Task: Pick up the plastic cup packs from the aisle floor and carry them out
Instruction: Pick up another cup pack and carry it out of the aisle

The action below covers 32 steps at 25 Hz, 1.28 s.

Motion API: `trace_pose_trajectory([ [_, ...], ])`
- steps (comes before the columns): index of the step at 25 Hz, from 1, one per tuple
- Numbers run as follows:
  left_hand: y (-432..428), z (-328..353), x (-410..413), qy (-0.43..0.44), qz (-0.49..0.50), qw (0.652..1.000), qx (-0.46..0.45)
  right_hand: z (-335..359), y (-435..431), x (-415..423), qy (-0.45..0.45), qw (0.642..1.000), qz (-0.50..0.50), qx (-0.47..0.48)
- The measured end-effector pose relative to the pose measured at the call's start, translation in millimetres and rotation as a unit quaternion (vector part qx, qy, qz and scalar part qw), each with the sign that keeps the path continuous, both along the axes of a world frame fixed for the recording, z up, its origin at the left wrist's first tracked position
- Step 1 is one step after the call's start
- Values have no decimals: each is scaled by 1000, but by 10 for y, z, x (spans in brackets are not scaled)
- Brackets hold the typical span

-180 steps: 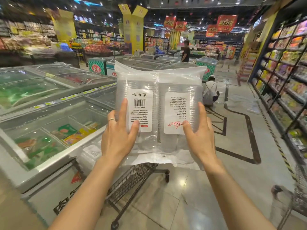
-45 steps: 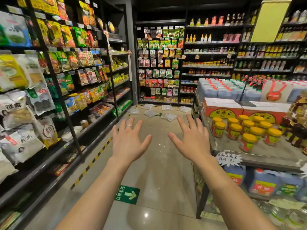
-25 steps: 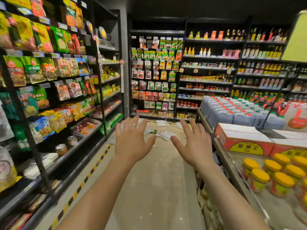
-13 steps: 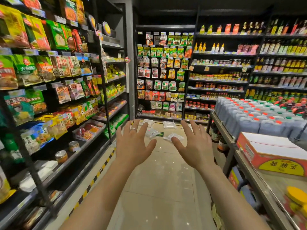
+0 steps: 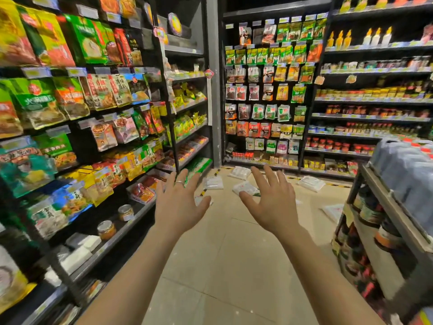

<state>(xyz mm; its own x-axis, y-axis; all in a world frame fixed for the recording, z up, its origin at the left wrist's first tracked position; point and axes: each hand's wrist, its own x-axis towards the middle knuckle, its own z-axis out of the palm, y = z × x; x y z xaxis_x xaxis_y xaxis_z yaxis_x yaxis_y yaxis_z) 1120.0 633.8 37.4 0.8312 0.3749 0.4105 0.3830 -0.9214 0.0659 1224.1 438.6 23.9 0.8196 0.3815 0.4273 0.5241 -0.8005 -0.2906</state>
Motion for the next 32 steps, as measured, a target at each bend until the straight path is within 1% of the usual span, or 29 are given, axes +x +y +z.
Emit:
trace_pose_trajectory([
  [6,404,-184,897,4,23,1000,8,-110,455,946,13,999,32,-14],
  [11,786,-318,1708,-9,26,1000,-1,-222,821,1766,23,999,25,-35],
  [15,1242,-447,2456,-10,27,1000,-9,-303,1238,2460,25,998,22,-51],
  [18,1724,-508,3186,-17,16,1000,-12,-301,1716,3131,18,998,21,-51],
  [22,2371,-546,4118,1,7,1000,-8,-193,2398,4031,26,998,19,-60],
  [25,2825,-512,4735,-14,8,1000,-3,-166,2830,4593,26,997,21,-65],
  [32,3520,-563,5912,4,24,1000,-8,-309,3526,5863,34,996,37,-78],
])
